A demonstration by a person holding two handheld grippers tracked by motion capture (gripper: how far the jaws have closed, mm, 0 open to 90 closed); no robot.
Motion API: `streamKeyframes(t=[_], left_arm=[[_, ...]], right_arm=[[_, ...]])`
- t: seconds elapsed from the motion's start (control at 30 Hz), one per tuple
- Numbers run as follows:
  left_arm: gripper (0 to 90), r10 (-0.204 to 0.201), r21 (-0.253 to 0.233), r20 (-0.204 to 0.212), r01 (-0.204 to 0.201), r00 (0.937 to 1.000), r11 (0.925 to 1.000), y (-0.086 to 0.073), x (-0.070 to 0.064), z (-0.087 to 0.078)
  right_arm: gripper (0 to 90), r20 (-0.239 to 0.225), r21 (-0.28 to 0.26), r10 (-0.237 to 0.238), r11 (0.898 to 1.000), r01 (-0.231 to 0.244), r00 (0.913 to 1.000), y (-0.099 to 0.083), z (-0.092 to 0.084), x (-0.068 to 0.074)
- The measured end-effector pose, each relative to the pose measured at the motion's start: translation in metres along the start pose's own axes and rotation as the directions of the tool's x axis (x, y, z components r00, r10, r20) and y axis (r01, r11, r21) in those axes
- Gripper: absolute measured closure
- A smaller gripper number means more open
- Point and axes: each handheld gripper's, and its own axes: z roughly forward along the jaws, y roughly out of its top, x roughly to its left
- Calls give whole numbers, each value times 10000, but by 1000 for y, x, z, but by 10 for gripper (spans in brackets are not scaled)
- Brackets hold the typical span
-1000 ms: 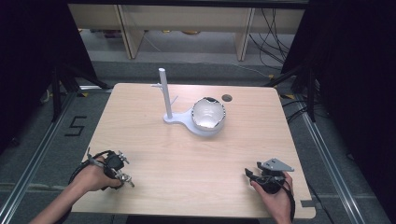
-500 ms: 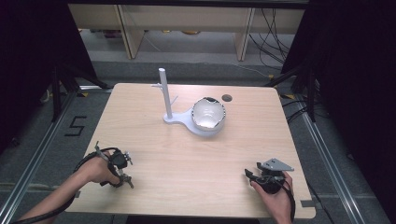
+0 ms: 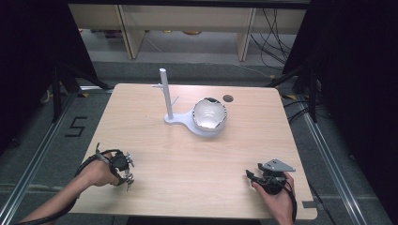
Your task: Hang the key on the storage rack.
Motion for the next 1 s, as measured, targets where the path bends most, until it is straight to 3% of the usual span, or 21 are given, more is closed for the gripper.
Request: streamKeyframes(t=[0.1,0.63,1.0], left_arm=[[814,-164,-85,-27,164,9999,9998,0,-1,0],[817,-173,-326,-615,154,9980,9994,3,-1,-31],[817,-218,-956,-986,123,9949,9953,6,1,-53]], right_arm=[[420,213,-96,-151,9998,153,9997,0,0,-1],[420,-148,87,-14,10000,15,9999,0,0,-1],[420,-124,102,-7,9999,8,9999,0,0,0]])
